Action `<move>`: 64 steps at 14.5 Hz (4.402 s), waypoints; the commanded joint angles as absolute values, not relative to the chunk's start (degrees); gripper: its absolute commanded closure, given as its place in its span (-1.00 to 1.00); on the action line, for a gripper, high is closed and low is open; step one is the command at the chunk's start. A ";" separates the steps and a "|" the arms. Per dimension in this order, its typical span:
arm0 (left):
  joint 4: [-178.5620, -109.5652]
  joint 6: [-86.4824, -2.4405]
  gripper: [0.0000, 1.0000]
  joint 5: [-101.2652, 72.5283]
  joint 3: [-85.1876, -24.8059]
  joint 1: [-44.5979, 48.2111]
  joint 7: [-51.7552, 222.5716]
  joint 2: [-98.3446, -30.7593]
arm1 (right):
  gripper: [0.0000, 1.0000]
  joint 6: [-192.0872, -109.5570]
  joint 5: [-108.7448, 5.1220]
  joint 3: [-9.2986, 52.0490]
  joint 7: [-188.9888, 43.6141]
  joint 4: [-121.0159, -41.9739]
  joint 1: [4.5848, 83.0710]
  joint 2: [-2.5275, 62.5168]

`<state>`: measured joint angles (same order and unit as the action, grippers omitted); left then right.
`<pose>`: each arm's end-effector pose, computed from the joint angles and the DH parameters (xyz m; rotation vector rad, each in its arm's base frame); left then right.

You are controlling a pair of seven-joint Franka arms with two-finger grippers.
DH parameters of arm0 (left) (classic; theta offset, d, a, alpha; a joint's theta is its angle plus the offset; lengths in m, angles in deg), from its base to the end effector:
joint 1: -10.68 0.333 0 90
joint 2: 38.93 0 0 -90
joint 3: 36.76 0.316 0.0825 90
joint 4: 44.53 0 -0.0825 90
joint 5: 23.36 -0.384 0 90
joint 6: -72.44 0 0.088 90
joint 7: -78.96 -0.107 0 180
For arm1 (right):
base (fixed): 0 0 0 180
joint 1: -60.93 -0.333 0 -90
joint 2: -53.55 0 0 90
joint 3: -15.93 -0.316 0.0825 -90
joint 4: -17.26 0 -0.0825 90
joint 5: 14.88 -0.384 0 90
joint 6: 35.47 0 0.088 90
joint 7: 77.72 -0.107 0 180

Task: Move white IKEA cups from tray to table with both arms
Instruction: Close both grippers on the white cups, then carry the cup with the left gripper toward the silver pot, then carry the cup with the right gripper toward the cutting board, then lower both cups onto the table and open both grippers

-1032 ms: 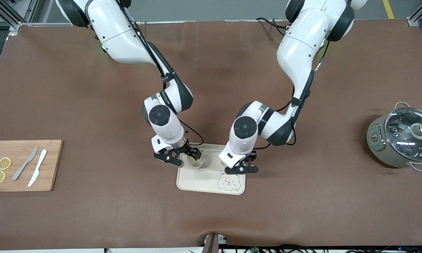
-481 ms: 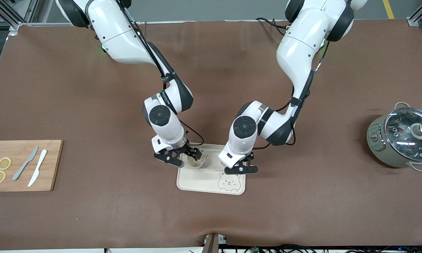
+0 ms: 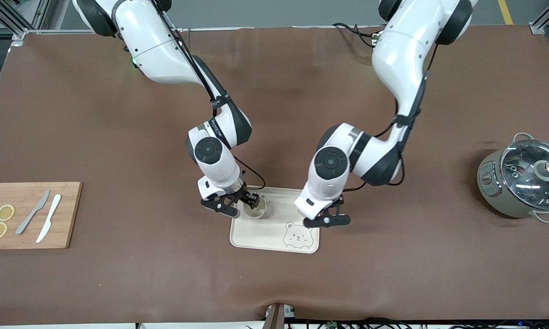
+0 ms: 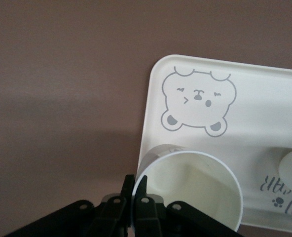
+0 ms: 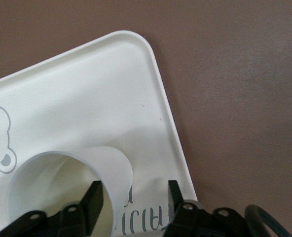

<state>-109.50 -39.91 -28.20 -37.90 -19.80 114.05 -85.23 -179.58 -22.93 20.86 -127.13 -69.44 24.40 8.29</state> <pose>0.6552 -0.3916 0.3241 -3.0970 -0.0549 -0.0791 0.6180 0.3923 0.2169 -2.9120 0.5658 -0.2097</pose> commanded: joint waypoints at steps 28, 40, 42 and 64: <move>-178.91 -78.99 1.00 -24.15 -39.75 2.23 78.79 -49.56 | 1.00 -151.59 -28.14 21.20 -108.24 -66.23 38.50 21.11; -179.00 -86.99 1.00 -24.15 -39.75 4.70 74.48 -55.81 | 1.00 -141.63 -27.53 21.64 -71.78 -71.15 55.37 27.44; -179.00 -87.00 -0.31 -24.15 -39.75 4.62 74.13 -55.89 | 1.00 -146.27 -27.53 21.64 -65.01 -74.48 57.58 27.36; -159.34 -48.79 -1.00 -24.24 -39.57 4.62 74.39 -44.20 | 1.00 -183.20 -27.71 21.29 -60.67 -92.33 55.92 21.91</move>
